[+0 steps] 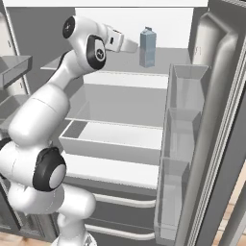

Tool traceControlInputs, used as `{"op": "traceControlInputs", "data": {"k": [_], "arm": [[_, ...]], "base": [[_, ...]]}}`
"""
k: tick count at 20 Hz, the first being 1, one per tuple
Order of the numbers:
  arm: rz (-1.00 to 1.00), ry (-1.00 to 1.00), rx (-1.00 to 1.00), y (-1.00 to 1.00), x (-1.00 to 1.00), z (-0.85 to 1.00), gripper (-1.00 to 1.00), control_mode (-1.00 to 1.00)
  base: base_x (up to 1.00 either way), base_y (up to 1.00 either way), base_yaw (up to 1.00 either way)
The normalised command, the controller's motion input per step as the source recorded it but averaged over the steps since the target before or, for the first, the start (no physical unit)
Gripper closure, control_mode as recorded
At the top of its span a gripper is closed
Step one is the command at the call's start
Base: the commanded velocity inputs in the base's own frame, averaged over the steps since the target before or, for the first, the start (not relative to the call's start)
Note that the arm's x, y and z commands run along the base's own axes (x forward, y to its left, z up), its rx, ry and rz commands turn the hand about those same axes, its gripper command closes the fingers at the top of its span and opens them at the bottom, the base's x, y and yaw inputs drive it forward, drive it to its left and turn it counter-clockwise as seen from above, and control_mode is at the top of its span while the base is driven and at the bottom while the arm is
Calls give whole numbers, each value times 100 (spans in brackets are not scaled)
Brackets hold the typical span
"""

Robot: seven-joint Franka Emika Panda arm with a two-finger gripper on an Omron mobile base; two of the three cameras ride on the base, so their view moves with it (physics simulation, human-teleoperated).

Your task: Take out the milk from the fridge and place it on the tray on the counter. Then take the sugar cube near the tray and place it in the tray.

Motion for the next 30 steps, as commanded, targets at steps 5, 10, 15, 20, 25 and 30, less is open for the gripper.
{"op": "traceControlInputs", "data": {"k": [5, 10, 15, 20, 25, 30], "arm": [[1, 0, 0, -10, 26, -9, -100, -100], [0, 0, 0, 0, 14, -23, -100, -100], [0, 0, 0, 0, 11, -18, -100, -100], [0, 0, 0, -1, 24, -2, -100, -100], [0, 0, 0, -15, 26, 0, -100, -100], [0, 0, 0, -16, 27, 0, -100, -100]], "base": [[0, 0, 0], [0, 0, 0], [0, 0, 0], [0, 0, 0], [0, 0, 0], [0, 0, 0]]}}
